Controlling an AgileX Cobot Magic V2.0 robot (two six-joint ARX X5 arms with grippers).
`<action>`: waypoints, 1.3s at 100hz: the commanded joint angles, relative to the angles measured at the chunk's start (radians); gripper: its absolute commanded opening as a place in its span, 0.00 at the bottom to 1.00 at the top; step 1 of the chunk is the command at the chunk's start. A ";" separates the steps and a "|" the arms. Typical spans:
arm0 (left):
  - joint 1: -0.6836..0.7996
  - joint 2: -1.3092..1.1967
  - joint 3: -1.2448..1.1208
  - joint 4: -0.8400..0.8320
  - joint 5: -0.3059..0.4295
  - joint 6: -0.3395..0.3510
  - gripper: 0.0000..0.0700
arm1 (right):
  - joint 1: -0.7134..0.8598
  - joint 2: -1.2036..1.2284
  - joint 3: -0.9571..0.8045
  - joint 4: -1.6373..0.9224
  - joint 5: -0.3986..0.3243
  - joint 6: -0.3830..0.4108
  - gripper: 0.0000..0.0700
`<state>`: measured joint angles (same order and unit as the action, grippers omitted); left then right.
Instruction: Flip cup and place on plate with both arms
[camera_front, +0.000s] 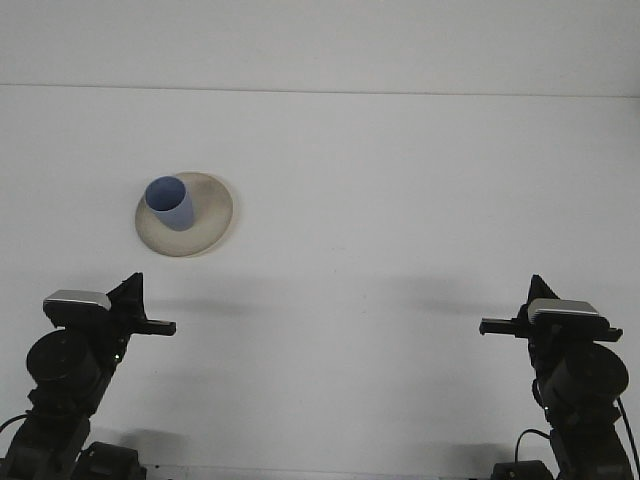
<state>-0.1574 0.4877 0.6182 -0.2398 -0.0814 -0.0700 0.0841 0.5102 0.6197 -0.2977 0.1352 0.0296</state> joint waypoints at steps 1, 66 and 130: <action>0.000 0.001 0.014 0.009 -0.008 -0.002 0.02 | 0.000 0.001 0.007 0.014 0.004 -0.007 0.00; 0.000 -0.019 0.014 0.009 -0.008 -0.002 0.02 | 0.000 0.001 0.007 0.014 0.004 -0.007 0.00; 0.090 -0.319 -0.357 0.332 0.083 0.043 0.02 | 0.000 0.001 0.007 0.014 0.004 -0.007 0.00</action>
<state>-0.0753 0.1970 0.2897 0.0563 -0.0002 -0.0391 0.0841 0.5102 0.6197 -0.2977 0.1352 0.0296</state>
